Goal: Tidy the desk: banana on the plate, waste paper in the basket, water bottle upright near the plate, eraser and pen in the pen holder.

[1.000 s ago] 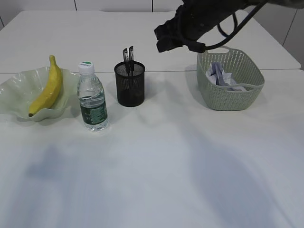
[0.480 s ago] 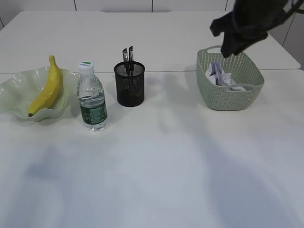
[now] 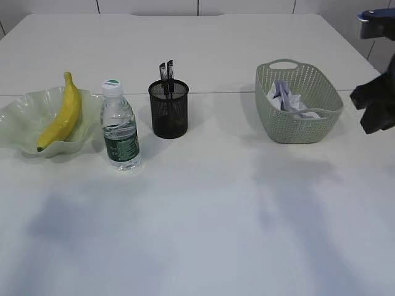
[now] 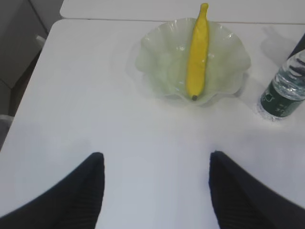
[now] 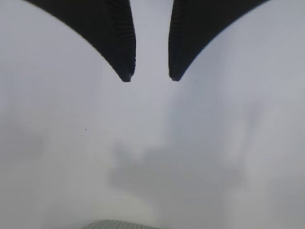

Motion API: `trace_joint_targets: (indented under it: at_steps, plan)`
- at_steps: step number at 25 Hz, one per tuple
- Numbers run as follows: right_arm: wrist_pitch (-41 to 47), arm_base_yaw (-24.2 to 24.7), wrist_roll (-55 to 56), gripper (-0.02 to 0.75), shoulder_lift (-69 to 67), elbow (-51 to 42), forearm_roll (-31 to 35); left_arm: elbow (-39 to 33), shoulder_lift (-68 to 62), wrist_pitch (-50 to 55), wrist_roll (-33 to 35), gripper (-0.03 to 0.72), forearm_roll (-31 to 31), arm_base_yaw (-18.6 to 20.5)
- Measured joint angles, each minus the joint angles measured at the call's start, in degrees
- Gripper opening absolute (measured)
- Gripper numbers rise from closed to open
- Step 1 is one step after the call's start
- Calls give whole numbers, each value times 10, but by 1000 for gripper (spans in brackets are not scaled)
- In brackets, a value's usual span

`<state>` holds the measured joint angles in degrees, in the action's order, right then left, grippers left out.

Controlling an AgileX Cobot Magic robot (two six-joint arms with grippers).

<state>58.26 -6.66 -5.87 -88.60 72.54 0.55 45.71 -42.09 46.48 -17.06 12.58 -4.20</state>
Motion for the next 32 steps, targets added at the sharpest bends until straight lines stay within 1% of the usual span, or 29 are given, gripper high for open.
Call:
trace_joint_targets:
  at_steps: [4,8,11,13,16,21,23,28,32]
  plan:
    - [-19,0,2,181,104,-82,5,0,25,30,0,490,-23,0]
    - [-19,0,16,181,225,-132,4,0,76,56,0,489,-40,0]
    - [0,0,34,181,315,-157,-6,0,119,84,0,487,-52,0]
    - [10,0,54,179,370,-160,-9,0,151,102,0,487,-69,0]
    - [24,0,70,179,448,-161,-21,0,203,112,0,487,-76,0]
    - [117,0,79,179,555,-163,-57,0,283,151,0,486,-65,0]
    - [137,0,85,179,593,-164,-61,0,307,169,0,486,-63,0]
    - [145,0,88,179,690,-164,-62,0,354,213,0,474,-63,0]
    - [146,0,88,179,759,-164,-33,0,392,232,9,467,-63,0]
